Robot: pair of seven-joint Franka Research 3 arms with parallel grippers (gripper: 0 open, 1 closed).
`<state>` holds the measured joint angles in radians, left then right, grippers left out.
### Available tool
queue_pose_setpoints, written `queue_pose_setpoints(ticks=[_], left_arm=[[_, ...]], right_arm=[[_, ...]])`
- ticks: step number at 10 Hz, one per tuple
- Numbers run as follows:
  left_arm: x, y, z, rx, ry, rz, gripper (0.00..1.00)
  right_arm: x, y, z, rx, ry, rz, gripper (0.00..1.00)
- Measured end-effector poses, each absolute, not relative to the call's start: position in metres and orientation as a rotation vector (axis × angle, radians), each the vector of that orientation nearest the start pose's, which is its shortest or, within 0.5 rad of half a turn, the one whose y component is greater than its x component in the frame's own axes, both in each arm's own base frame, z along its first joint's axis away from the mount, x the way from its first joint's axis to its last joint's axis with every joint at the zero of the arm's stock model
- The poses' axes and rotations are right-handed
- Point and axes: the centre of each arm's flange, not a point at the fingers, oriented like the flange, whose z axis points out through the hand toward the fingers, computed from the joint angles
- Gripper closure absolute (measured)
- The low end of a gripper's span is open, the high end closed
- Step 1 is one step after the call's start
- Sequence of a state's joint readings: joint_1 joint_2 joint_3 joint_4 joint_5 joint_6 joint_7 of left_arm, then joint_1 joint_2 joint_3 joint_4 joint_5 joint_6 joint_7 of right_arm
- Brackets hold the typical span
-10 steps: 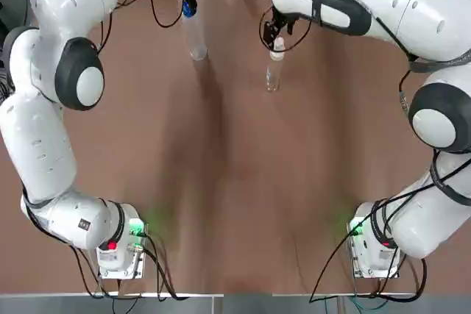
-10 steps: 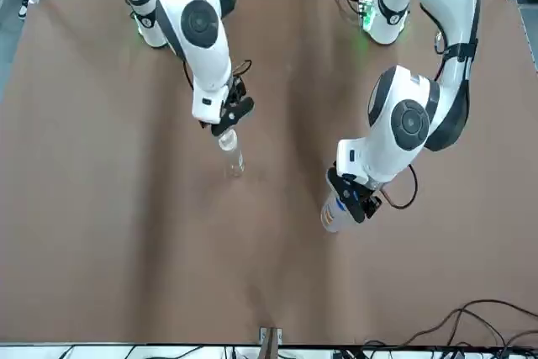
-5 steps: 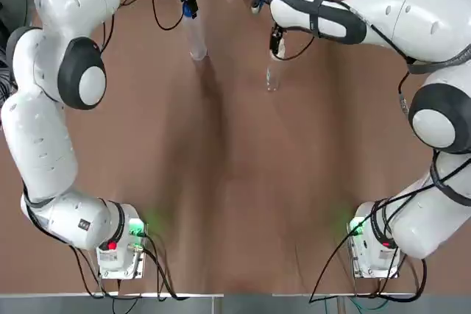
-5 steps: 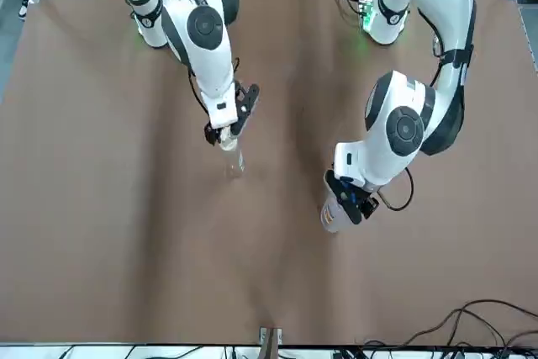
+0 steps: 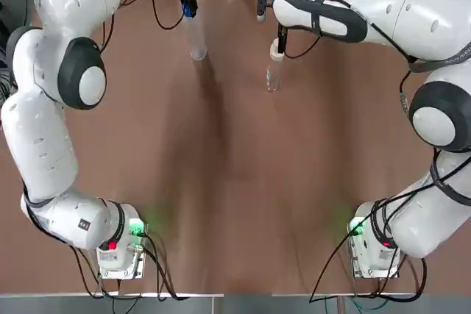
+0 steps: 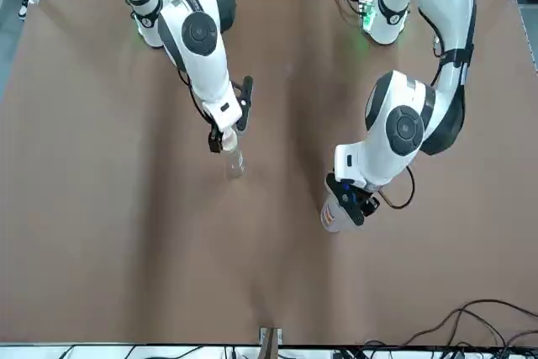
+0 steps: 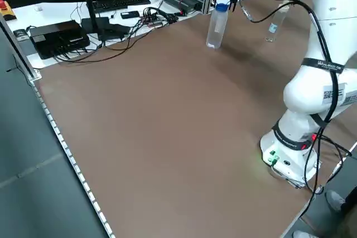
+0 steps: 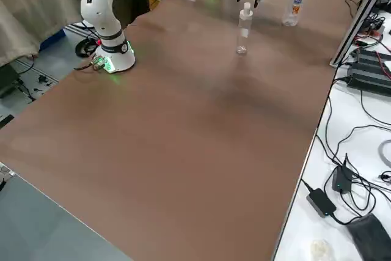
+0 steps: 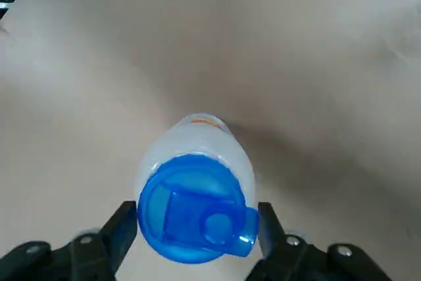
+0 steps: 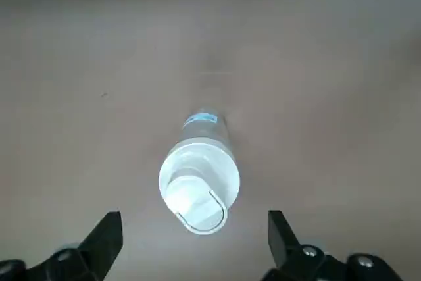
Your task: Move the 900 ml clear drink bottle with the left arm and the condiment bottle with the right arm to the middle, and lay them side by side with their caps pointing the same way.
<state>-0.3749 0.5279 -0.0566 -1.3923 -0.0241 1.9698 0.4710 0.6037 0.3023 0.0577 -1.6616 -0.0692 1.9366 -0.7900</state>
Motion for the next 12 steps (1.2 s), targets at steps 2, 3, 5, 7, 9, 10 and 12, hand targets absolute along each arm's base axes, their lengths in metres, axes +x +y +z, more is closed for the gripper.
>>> queue_pose_setpoints(ticks=[2, 3, 5, 7, 9, 10, 12], left_arm=[[0.65, -0.292, 0.408, -2.88, 1.367, -0.081, 0.22], [0.65, -0.292, 0.408, -2.879, 1.367, -0.081, 0.23], [0.65, -0.291, 0.409, -2.874, 1.366, -0.082, 0.27], [0.651, -0.291, 0.409, -2.874, 1.365, -0.082, 0.27], [0.651, -0.29, 0.409, -2.881, 1.349, -0.082, 0.27], [0.651, -0.29, 0.41, -2.901, 1.306, -0.084, 0.27], [0.651, -0.291, 0.417, -2.964, 1.163, -0.085, 0.27]], right_arm=[[0.513, 0.391, 0.43, -2.244, -2.26, 0.049, 0.02], [0.511, 0.392, 0.429, -2.195, -2.305, 0.054, 0.03], [0.511, 0.392, 0.42, -2.103, -2.381, 0.08, 0.05], [0.512, 0.394, 0.41, -2.037, -2.431, 0.097, 0.07], [0.512, 0.397, 0.403, -2.011, -2.449, 0.097, 0.11], [0.512, 0.398, 0.402, -2.007, -2.452, 0.097, 0.19], [0.512, 0.399, 0.401, -2.005, -2.454, 0.094, 0.54]])
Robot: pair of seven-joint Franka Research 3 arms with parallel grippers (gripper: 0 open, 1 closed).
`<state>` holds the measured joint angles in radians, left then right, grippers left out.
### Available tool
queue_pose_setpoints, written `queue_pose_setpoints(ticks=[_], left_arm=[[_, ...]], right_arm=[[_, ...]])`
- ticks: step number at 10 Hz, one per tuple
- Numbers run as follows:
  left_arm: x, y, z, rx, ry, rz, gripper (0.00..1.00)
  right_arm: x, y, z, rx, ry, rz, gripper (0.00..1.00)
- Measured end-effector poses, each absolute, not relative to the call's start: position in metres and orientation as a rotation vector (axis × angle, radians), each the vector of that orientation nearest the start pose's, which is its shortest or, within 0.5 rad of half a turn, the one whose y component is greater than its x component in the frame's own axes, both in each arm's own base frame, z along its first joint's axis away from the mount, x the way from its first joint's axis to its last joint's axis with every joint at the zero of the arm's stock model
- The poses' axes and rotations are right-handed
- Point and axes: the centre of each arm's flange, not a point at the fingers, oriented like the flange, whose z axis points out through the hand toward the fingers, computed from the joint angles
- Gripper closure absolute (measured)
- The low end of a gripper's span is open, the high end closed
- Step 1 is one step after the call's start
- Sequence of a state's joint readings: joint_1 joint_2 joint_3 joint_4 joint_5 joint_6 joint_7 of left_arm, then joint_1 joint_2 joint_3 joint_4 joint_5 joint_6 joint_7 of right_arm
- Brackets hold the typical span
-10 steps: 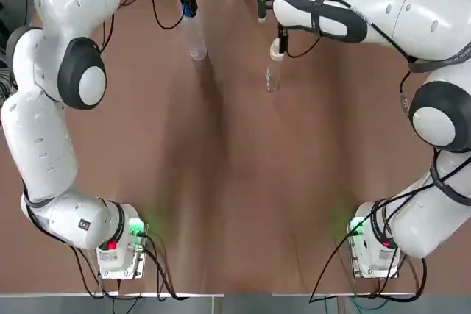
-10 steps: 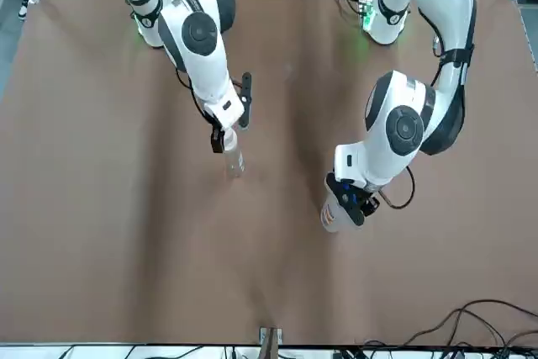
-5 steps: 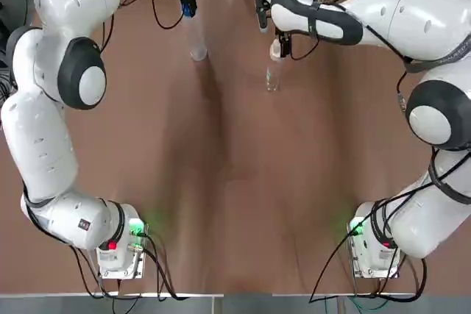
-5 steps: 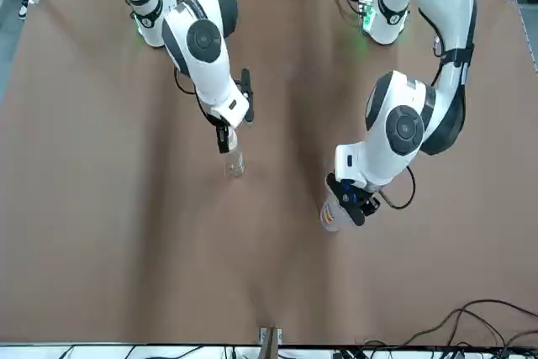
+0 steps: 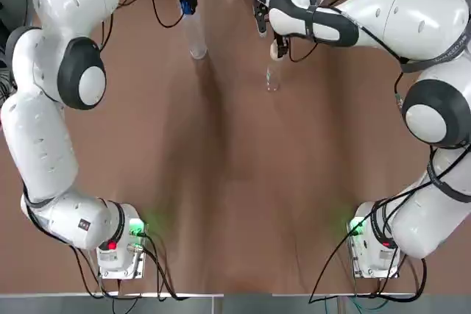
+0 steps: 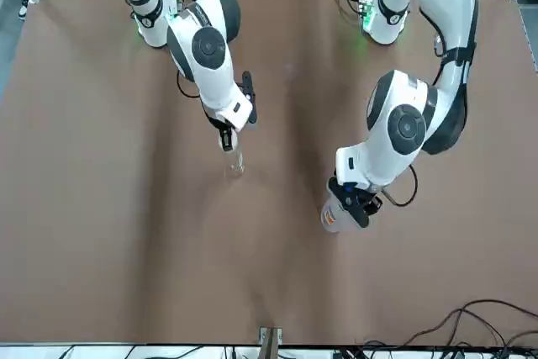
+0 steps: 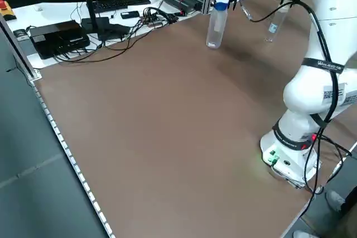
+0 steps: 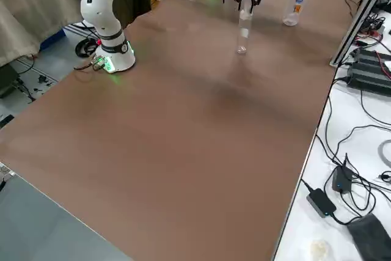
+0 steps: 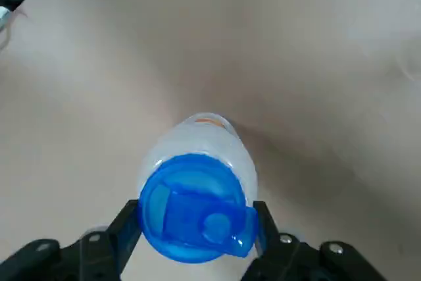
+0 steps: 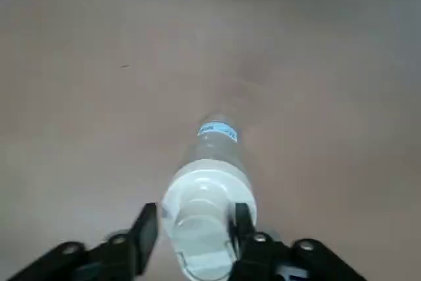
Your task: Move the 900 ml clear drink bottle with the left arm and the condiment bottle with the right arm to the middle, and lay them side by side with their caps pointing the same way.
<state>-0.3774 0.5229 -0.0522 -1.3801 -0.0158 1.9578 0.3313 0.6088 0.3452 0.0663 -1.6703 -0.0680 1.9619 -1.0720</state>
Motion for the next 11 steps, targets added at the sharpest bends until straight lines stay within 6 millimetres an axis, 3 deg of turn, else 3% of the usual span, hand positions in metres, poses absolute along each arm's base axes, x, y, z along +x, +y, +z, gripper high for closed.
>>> queue_pose_setpoints(ticks=[1, 4, 6, 8, 11], left_arm=[[0.647, -0.294, 0.421, -2.994, 1.085, -0.06, 0.27], [0.629, -0.316, 0.435, -3.107, 0.682, -0.017, 0.27], [0.618, -0.335, 0.435, -3.155, 0.317, -0.009, 0.27], [0.613, -0.345, 0.435, -3.17, -0.066, -0.003, 0.27], [0.591, -0.382, 0.433, -3.137, -0.424, 0.008, 0.27]], right_arm=[[0.513, 0.399, 0.402, 1.968, 2.408, -0.083, 0.66], [0.514, 0.4, 0.405, 1.984, 2.396, -0.072, 0.66], [0.515, 0.401, 0.409, 2.104, 2.289, -0.064, 0.66], [0.514, 0.398, 0.409, 2.323, 2.06, -0.091, 0.66], [0.517, 0.389, 0.409, 2.662, 1.562, -0.126, 0.66]])
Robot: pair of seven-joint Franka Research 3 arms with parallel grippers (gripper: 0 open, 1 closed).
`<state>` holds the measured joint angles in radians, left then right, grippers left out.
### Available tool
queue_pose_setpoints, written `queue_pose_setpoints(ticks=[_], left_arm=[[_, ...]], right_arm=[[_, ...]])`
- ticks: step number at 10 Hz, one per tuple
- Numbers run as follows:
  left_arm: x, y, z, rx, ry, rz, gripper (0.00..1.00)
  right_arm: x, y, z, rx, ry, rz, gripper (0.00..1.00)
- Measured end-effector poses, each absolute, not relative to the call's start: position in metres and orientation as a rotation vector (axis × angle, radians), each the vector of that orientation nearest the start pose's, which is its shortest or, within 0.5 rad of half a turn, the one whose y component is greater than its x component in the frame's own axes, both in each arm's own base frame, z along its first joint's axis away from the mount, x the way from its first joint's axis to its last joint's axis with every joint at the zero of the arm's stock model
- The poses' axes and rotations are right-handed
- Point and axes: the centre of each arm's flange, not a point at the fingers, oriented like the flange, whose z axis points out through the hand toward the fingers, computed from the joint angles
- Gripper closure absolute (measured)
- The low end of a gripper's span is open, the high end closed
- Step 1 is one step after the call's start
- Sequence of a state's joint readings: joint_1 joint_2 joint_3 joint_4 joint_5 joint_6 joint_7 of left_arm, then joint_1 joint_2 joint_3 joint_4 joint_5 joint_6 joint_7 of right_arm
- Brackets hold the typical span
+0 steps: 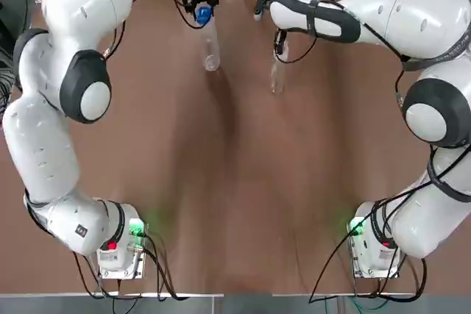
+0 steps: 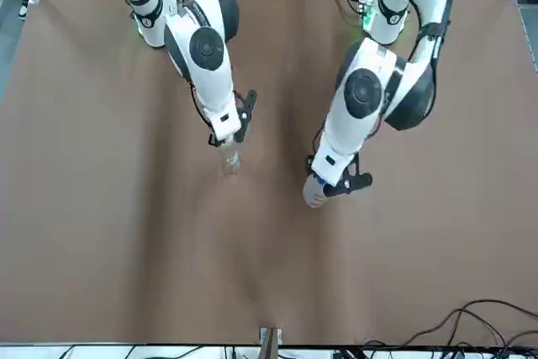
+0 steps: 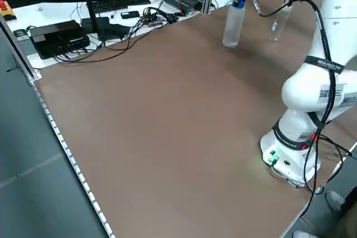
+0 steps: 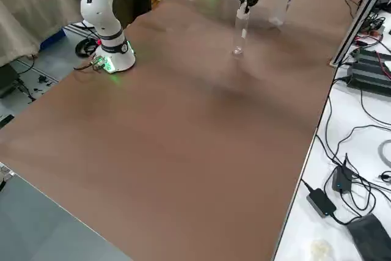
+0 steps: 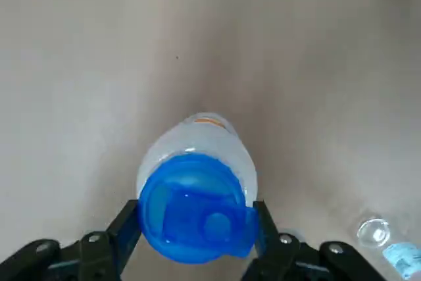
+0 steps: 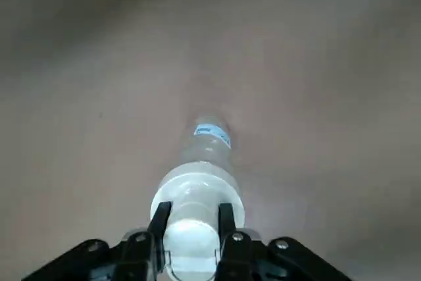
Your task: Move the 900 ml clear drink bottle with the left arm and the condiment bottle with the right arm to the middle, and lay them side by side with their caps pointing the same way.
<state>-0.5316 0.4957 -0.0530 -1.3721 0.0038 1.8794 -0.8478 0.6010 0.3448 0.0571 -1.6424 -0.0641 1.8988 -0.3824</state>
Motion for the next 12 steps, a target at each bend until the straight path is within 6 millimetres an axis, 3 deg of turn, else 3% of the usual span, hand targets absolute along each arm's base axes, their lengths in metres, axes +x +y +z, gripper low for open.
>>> queue_pose_setpoints(ticks=[3, 9, 12], left_arm=[[0.581, -0.398, 0.428, -3.1, -0.564, 0.0, 0.27], [0.583, -0.398, 0.417, -3.086, -0.566, 0.015, 0.27], [0.58, -0.404, 0.412, -3.083, -0.556, 0.023, 0.24]], right_arm=[[0.524, 0.38, 0.409, -2.939, -1.239, 0.118, 0.66], [0.526, 0.384, 0.412, -3.065, -0.673, 0.088, 0.66], [0.527, 0.385, 0.413, -3.093, -0.473, 0.083, 0.66]])
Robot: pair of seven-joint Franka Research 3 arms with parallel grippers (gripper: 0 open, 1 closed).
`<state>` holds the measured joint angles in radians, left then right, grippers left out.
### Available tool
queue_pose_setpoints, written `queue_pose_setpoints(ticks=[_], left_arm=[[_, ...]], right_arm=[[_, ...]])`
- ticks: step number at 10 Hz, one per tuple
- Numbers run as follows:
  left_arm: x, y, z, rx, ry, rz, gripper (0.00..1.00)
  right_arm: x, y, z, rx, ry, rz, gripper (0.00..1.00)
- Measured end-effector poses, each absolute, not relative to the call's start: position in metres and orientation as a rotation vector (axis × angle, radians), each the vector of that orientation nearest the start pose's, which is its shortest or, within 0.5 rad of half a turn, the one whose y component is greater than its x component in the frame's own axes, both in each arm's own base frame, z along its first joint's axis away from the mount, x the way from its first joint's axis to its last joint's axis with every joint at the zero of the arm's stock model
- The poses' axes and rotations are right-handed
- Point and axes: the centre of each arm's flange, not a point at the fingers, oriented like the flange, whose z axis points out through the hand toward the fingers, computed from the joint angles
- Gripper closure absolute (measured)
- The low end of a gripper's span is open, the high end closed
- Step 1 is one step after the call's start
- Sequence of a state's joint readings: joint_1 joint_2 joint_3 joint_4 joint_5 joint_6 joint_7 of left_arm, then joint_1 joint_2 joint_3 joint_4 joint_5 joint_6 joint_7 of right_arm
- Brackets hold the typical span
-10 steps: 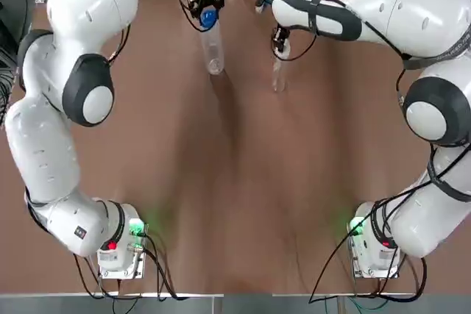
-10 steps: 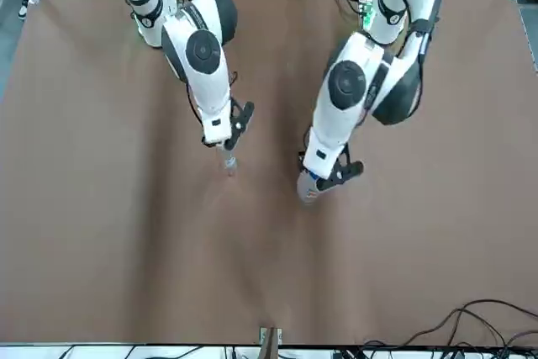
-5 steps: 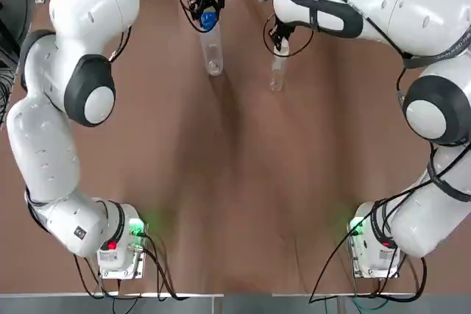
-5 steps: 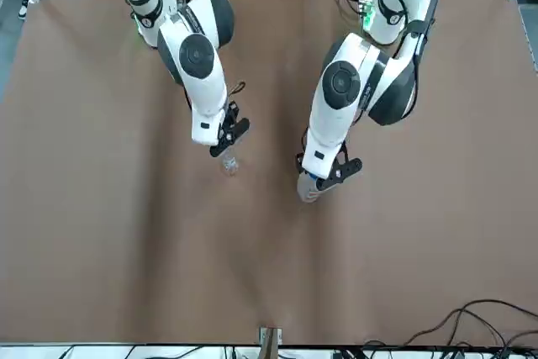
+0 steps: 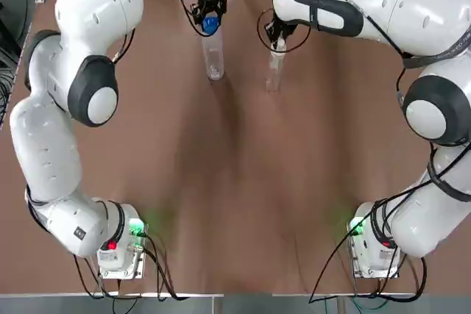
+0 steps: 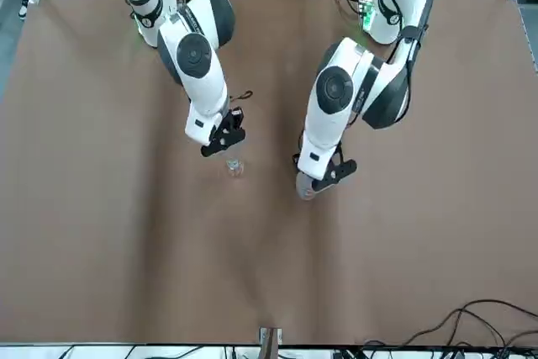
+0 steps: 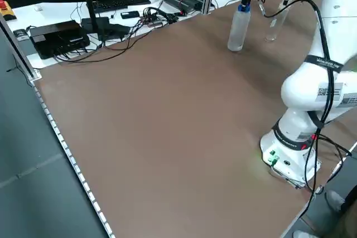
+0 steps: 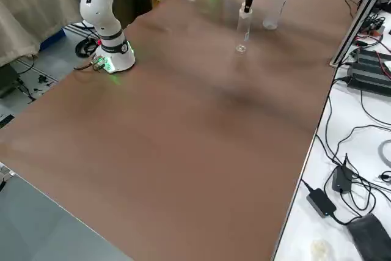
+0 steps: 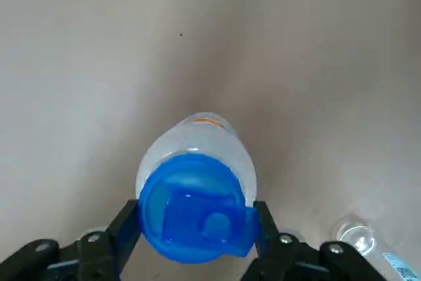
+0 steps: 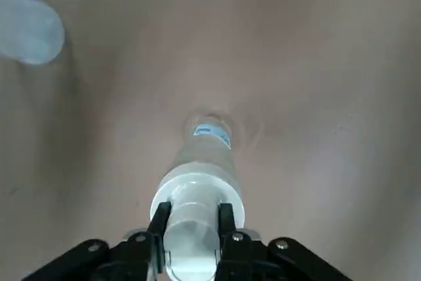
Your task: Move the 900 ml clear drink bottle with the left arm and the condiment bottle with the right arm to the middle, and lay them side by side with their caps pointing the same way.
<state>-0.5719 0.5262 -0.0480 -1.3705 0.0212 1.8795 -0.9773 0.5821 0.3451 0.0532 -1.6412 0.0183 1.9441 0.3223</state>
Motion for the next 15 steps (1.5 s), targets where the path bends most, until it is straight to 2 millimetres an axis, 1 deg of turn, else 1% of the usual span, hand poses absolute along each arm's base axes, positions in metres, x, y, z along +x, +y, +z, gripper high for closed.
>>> queue_pose_setpoints(ticks=[1, 2, 3, 6, 8, 9, 10, 12, 13, 14, 15], left_arm=[[0.58, -0.403, 0.412, -3.08, -0.555, 0.018, 0.21], [0.581, -0.402, 0.412, -3.073, -0.548, 0.005, 0.13], [0.581, -0.402, 0.412, -3.069, -0.545, -0.004, 0.01], [0.583, -0.402, 0.418, -3.074, -0.546, -0.02, 0.0], [0.587, -0.394, 0.427, -3.072, -0.551, -0.03, 0.0], [0.589, -0.387, 0.444, -3.082, -0.523, -0.049, 0.0], [0.59, -0.378, 0.466, -3.098, -0.494, -0.083, 0.0], [0.591, -0.352, 0.519, -3.132, -0.413, -0.181, 0.0], [0.593, -0.333, 0.544, -3.142, -0.402, -0.228, 0.0], [0.6, -0.305, 0.565, -3.144, -0.426, -0.271, 0.0], [0.609, -0.266, 0.582, -3.137, -0.438, -0.293, 0.0]], right_arm=[[0.527, 0.385, 0.413, -3.1, -0.419, 0.081, 0.66], [0.527, 0.386, 0.413, -3.106, -0.371, 0.081, 0.66], [0.527, 0.386, 0.413, -3.109, -0.346, 0.081, 0.66], [0.524, 0.389, 0.413, -3.109, -0.348, 0.084, 0.66], [0.524, 0.391, 0.413, -3.105, -0.351, 0.075, 0.66], [0.526, 0.392, 0.415, -3.097, -0.349, 0.052, 0.66], [0.529, 0.394, 0.418, -3.089, -0.348, 0.031, 0.66], [0.538, 0.4, 0.421, -3.08, -0.346, 0.006, 0.66], [0.545, 0.403, 0.417, -3.078, -0.343, 0.003, 0.66], [0.553, 0.408, 0.412, -3.075, -0.34, 0.0, 0.66], [0.56, 0.412, 0.407, -3.073, -0.339, -0.004, 0.66]])
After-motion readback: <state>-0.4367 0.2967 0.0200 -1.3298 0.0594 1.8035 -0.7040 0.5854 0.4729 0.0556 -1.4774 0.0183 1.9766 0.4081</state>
